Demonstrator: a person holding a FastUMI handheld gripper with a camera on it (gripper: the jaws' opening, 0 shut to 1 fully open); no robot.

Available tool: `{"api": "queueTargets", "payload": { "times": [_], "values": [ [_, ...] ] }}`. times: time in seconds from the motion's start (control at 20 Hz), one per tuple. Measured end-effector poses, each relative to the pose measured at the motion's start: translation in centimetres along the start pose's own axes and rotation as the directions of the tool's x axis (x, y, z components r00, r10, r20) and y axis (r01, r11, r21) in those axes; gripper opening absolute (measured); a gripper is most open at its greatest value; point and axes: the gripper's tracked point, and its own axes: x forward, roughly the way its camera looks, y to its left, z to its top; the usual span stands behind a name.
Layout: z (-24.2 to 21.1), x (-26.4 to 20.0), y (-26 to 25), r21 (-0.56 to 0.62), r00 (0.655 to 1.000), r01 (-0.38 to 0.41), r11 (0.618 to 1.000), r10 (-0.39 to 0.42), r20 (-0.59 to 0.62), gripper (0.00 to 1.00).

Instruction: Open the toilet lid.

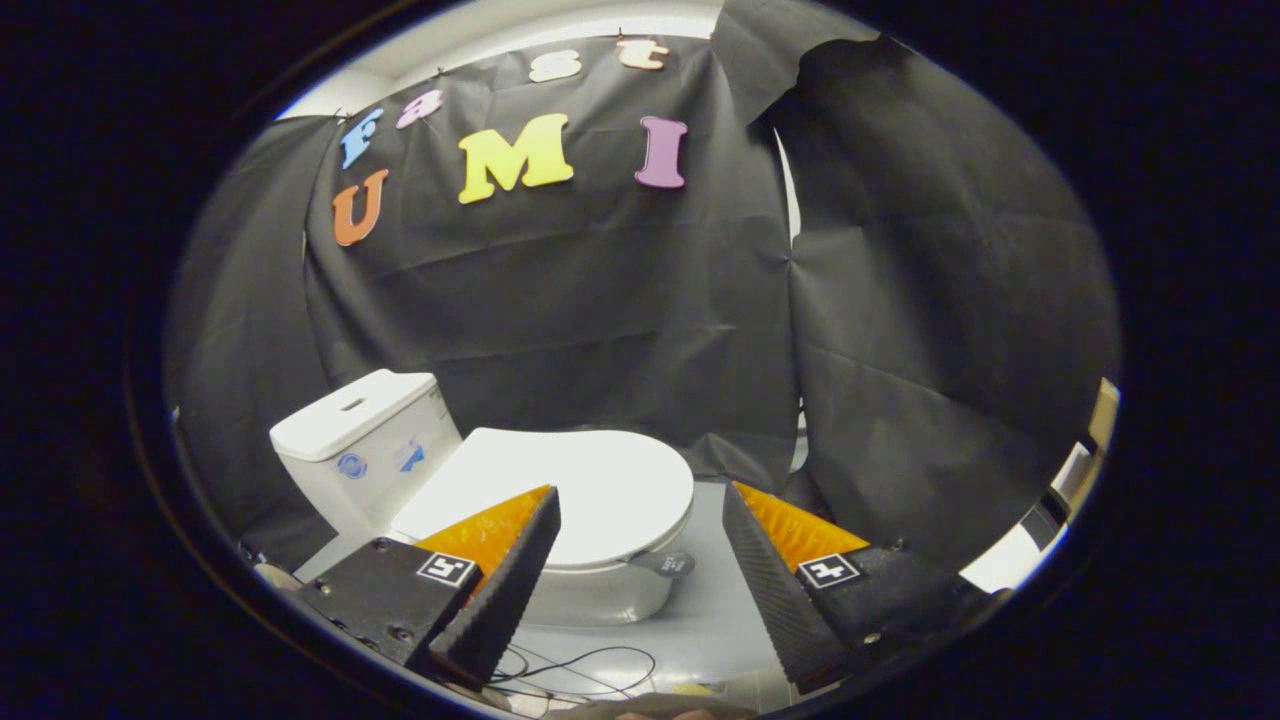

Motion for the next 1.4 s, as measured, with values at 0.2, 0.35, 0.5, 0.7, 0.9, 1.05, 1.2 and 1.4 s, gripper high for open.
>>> {"api": "queueTargets", "payload": {
  "times": [0.2, 0.35, 0.5, 0.7, 0.9, 1.05, 1.2, 1.4],
  "values": [
    [-1.4, 3.8, -0.6, 0.013, 0.993, -0.035, 0.999, 0.036, -0.115, 1.00],
    [-4.1, 6.2, -2.1, 0.094, 0.965, -0.021, 0.995, 0.045, -0.258, 1.00],
    [-5.5, 7.6, -2.8, 0.190, 0.936, -0.025, 0.981, 0.090, -0.339, 0.99],
    [-7.8, 10.0, -2.8, 0.286, 0.901, -0.007, 0.958, 0.130, -0.414, 0.96],
    [-11.3, 10.1, -1.3, 0.474, 0.816, 0.016, 0.880, 0.263, -0.515, 0.95],
    [-13.0, 11.3, -1.7, 0.506, 0.818, 0.057, 0.861, 0.250, -0.518, 0.95],
    [-14.4, 11.4, -2.0, 0.484, 0.806, 0.083, 0.871, 0.227, -0.546, 0.93],
    [-15.5, 12.7, -2.8, 0.490, 0.800, 0.095, 0.866, 0.226, -0.556, 0.91]
  ]
}}
